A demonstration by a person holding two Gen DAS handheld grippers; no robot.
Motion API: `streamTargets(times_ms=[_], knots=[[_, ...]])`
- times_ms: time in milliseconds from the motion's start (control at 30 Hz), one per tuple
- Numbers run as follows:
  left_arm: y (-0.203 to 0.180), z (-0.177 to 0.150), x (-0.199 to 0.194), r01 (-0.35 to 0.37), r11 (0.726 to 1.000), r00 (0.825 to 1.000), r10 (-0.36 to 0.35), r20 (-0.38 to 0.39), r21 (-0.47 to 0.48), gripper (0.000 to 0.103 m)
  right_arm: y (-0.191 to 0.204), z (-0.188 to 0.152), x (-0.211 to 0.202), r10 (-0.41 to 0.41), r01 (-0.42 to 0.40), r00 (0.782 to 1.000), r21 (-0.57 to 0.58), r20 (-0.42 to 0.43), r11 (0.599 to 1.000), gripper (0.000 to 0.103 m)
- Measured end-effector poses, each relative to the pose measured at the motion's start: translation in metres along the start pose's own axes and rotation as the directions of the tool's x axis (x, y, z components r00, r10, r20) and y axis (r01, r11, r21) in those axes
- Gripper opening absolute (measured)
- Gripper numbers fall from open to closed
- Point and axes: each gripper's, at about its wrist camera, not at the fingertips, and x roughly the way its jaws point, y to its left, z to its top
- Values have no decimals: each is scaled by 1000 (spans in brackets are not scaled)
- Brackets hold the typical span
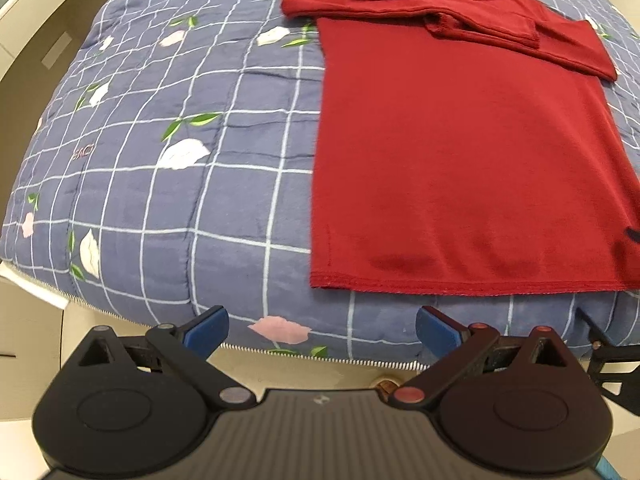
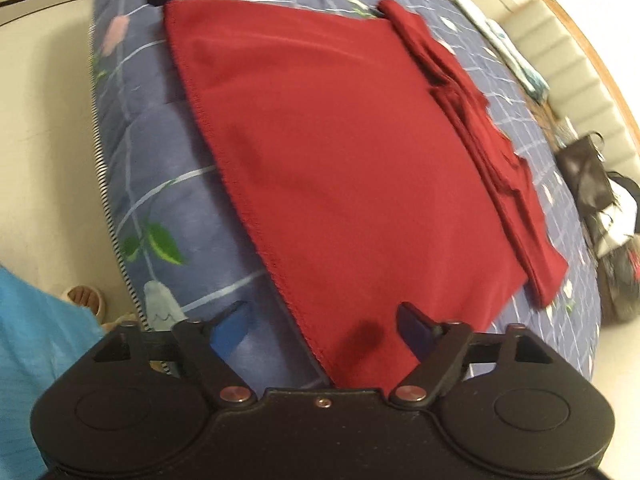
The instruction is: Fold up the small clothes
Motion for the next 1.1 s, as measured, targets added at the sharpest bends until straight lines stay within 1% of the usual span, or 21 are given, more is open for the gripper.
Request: streamTargets(times_ms=[33, 67, 100, 133, 167, 200, 233, 267, 300, 367, 433, 500, 600, 700, 733, 867, 933, 967, 1000, 1033, 1100], knots=[[-2, 1, 0, 4, 1000, 1000, -4, 4, 6, 102, -1, 0, 0, 18, -18, 1000, 2, 0, 1000, 67], [-4, 2, 0, 8, 1000, 1000, -8, 7, 12, 102, -3, 0, 0, 48, -47, 999, 12, -2, 999, 51], [-5, 2, 0, 12, 1000, 1000, -12, 9, 19, 102, -6, 1, 0, 78, -78, 997, 24, -6, 997, 40], [-7, 3, 0, 17, 1000, 1000, -17, 11, 27, 102, -8, 2, 0, 93, -93, 996, 32, -8, 995, 37], [-8, 4, 0, 22, 999, 1000, -22, 14, 34, 102, -10, 3, -2, 92, -92, 996, 36, -6, 995, 26], [-10, 4, 0, 29, 999, 999, -30, 16, 42, 102, -14, 5, -4, 89, -89, 996, 48, -4, 995, 10], [-11, 5, 0, 37, 998, 999, -38, 19, 49, 102, -19, 6, -5, 91, -90, 996, 73, -7, 993, 6], [-13, 5, -1, 45, 997, 999, -47, 22, 59, 102, -27, 9, -6, 104, -102, 995, 119, -8, 988, 6], [-15, 6, -1, 50, 997, 998, -52, 25, 67, 102, -34, 11, -7, 117, -115, 993, 165, -5, 980, 2], [-19, 7, -2, 58, 994, 998, -61, 34, 88, 102, -54, 17, -7, 157, -152, 988, 271, 5, 951, 2], [-24, 6, -4, 67, 991, 996, -73, 47, 119, 102, -78, 24, -7, 219, -211, 975, 377, 23, 902, 2], [-32, 5, -4, 73, 984, 995, -83, 59, 162, 102, -98, 29, -7, 264, -254, 963, 458, 43, 852, 2], [-48, 2, -5, 62, 968, 993, -84, 80, 245, 102, -124, 36, -9, 306, -295, 949, 535, 71, 792, 2], [-64, 0, 0, 44, 947, 993, -77, 91, 317, 102, -141, 39, -9, 335, -323, 938, 576, 90, 751, 2], [-70, -1, 2, 36, 940, 993, -71, 91, 338, 102, -142, 39, -12, 342, -330, 935, 579, 93, 746, 2], [-86, -2, 16, 8, 913, 996, -42, 74, 409, 102, -138, 34, -8, 379, -359, 922, 544, 80, 758, 3], [-86, -2, 19, 15, 912, 997, -45, 65, 410, 102, -129, 28, -2, 399, -367, 915, 534, 59, 762, 7], [-86, -2, 20, 17, 913, 997, -47, 63, 408, 102, -124, 25, 0, 401, -363, 915, 525, 46, 769, 12], [-84, -2, 22, 18, 913, 997, -46, 60, 408, 102, -117, 23, 2, 404, -362, 914, 513, 32, 778, 15], [-82, -1, 23, 17, 913, 997, -44, 56, 408, 102, -110, 20, 4, 410, -365, 912, 502, 23, 784, 16], [-78, -2, 27, 14, 914, 998, -35, 45, 405, 102, -97, 15, 7, 422, -373, 907, 483, 8, 792, 23]])
